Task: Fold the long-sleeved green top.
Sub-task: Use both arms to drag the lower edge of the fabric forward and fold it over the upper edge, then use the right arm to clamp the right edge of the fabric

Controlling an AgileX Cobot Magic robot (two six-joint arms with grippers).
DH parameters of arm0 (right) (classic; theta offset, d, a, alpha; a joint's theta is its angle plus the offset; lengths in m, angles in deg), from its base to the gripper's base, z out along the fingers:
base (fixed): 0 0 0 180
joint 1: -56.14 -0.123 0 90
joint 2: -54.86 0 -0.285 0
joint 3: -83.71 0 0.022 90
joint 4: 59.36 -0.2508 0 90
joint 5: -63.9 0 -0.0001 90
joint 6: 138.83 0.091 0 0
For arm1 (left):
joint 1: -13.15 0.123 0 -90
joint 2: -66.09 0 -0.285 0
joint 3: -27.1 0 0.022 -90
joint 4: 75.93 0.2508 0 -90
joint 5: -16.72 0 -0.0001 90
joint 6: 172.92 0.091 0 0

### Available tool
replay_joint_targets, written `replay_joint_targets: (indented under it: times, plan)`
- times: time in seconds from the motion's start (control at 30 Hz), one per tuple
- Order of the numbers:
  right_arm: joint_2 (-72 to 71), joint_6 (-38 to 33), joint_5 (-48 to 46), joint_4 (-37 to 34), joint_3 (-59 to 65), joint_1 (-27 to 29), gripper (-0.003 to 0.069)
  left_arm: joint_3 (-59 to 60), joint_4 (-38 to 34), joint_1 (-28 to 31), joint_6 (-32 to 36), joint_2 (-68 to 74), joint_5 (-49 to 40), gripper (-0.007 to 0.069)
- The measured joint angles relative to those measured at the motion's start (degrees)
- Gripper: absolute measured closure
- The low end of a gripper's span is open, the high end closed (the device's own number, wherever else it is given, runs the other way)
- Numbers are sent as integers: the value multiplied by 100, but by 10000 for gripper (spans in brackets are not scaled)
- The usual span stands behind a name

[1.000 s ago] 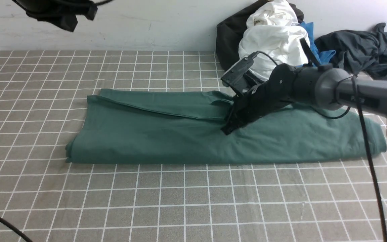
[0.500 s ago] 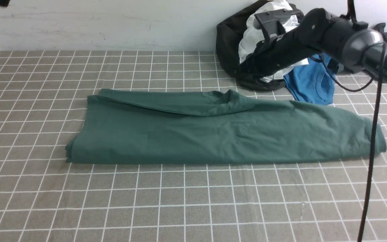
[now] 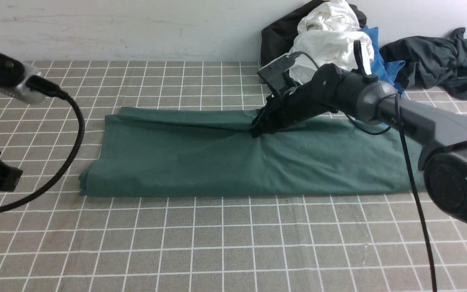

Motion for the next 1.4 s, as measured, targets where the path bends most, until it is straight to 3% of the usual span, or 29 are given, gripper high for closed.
replay_joint_targets:
  times: [0.17,0.4,0.5,0.6,0.73,0.87,0.9,1.0,1.03,1.07,1.13,1.2,1.37,1.4]
  plan:
    - [-63,653,574,0,0,389,671,168,260,0,-33,-444,15,632]
    - [-730,881,-979,-53,7,797,671,631,962,0,-617,-1028,135,632]
    - [-908,176,-2067,-397,-14,616,671,1119,1395,0,-1019,-1177,537,632]
    - [-655,-447,-2580,-455,-14,374,671,1476,1530,0,-1311,-1181,885,632]
    - [-138,-823,-2328,-281,13,214,669,1759,1562,0,-1545,-1194,1104,632]
    - [-152,111,-854,519,1,330,669,1821,1631,0,-1568,-1342,1178,632]
    - [-153,288,-800,564,1,358,669,1821,1646,0,-1568,-1369,1178,632]
    - [-425,1684,-640,1426,-180,638,669,1905,1795,0,-1568,-1664,1217,632]
    - [-453,1745,-666,1479,-191,654,668,1915,1795,0,-1568,-1685,1223,632]
    - [-759,2164,-1005,1937,-252,788,666,2010,1835,0,-1573,-1877,1238,632]
    - [-963,2320,-1298,2167,-280,865,665,2070,1840,0,-1573,-2019,1283,632]
    - [-1521,2585,-2360,2642,-312,1023,660,2247,1841,0,-1627,-2409,1433,631]
    - [-1968,2751,-3711,2822,-328,1427,603,2570,1855,0,-1985,-3210,1873,631]
    - [-2035,2884,-3842,2862,-174,1639,552,2718,1861,0,-2295,-3470,2040,631]
